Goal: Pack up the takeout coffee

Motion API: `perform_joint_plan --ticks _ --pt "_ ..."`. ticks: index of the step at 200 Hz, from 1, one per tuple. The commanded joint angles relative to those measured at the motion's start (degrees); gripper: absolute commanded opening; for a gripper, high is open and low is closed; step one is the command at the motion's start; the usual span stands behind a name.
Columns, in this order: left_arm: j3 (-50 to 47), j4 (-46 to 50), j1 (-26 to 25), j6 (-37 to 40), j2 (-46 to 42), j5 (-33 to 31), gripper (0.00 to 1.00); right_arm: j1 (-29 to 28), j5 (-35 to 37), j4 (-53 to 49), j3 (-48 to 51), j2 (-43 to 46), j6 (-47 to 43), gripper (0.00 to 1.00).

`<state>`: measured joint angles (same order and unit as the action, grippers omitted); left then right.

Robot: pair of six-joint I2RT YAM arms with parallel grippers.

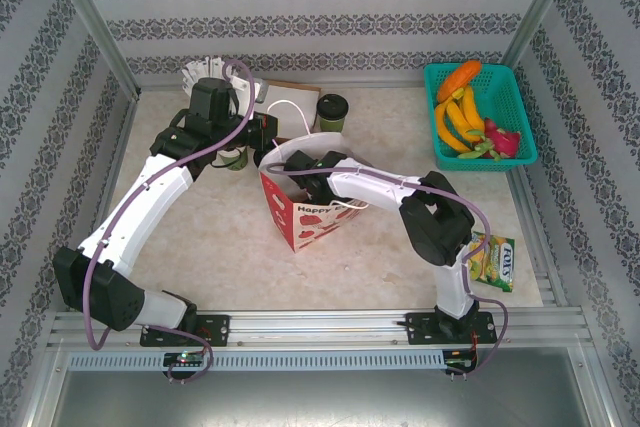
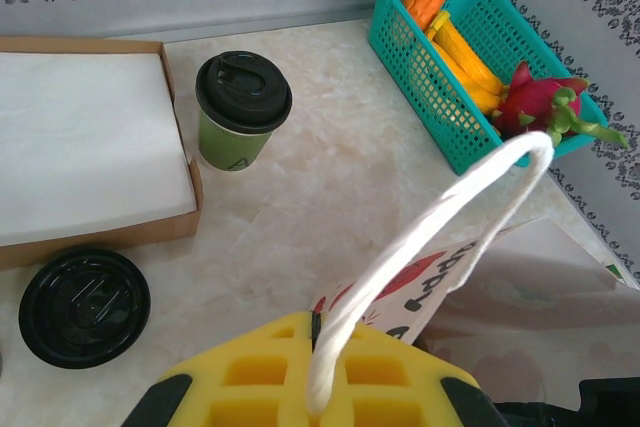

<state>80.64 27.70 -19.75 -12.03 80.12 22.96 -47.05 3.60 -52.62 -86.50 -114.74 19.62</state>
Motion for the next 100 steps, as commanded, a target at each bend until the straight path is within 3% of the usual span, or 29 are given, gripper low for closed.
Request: perform_joint_plan --ticks 1,100 --pt "1.42 1.39 0.50 1.27 0.53 1.00 0.00 -0.06 -0.96 0.78 -0.19 -0.79 0.33 0.24" --pt "1.80 2.26 0.56 2.54 0.52 1.83 0.00 2.01 -7.45 7.98 1.92 16.91 -7.61 0.63"
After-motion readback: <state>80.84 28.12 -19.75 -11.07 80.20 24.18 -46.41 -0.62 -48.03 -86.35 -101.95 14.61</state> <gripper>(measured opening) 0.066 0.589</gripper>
